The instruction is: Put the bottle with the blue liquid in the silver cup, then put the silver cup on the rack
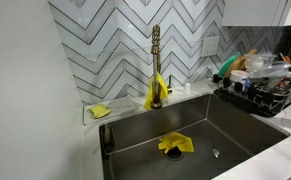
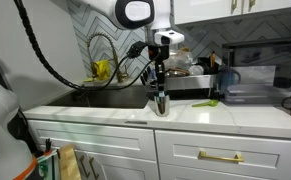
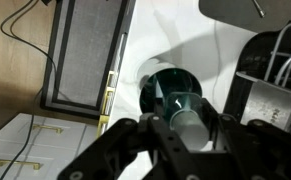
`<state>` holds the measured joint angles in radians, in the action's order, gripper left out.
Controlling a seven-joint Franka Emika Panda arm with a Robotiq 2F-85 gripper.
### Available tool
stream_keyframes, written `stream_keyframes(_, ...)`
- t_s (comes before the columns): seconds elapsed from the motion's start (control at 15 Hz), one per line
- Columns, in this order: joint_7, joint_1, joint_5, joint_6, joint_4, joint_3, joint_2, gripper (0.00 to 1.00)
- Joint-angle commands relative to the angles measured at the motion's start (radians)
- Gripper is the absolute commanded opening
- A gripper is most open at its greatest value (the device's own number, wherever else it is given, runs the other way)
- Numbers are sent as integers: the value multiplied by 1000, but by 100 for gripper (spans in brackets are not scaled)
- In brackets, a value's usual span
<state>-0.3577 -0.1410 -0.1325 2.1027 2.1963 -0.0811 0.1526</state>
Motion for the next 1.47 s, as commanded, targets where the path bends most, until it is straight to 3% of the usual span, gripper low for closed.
stream_keyframes(0.0,-3,9,-16,-20,-27,-5,-27,64)
stream_keyframes(0.33,-1,15,-14,-20,-38,-3,-27,99)
stream_keyframes(1.4,-52,26,26,-11,-55,0,-154,100)
